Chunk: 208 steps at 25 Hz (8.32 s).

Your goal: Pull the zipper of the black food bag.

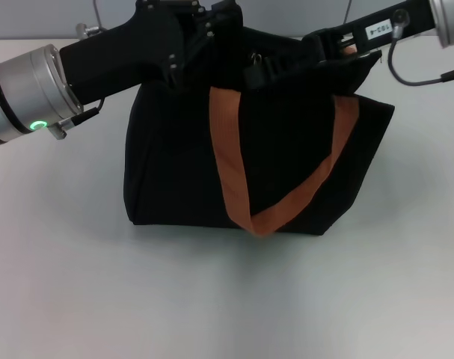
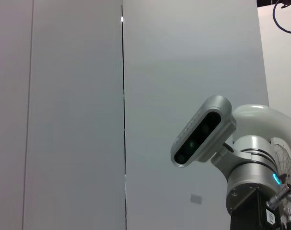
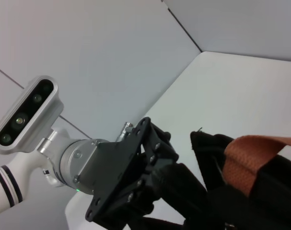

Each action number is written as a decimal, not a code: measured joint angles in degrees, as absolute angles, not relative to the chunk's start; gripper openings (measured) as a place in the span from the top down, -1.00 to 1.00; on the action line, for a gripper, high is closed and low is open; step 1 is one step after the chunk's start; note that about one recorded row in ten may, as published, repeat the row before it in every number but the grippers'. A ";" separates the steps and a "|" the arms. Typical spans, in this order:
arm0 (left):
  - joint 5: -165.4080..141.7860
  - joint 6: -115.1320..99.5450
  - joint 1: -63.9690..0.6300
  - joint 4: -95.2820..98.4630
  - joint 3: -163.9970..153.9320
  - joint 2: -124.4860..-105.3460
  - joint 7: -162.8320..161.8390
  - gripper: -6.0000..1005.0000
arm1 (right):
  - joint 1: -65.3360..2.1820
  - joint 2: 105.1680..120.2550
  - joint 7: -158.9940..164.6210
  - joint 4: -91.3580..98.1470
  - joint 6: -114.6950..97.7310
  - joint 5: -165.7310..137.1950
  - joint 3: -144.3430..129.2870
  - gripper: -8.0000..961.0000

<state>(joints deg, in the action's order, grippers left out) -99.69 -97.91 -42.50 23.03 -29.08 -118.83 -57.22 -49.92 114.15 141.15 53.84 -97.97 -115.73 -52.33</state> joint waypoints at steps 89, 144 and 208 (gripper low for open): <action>-99.22 -98.40 -42.64 21.88 -29.27 -118.74 -57.13 0.92 | -43.81 116.93 143.16 64.90 -100.33 -117.26 -45.34 0.99; -99.08 -98.96 -42.63 21.71 -29.20 -118.83 -57.17 0.92 | -47.44 115.88 141.82 57.26 -98.13 -116.01 -44.41 0.98; -98.46 -98.10 -42.53 21.80 -28.83 -118.74 -57.26 0.92 | -42.03 115.59 152.11 68.97 -97.51 -128.10 -42.25 0.81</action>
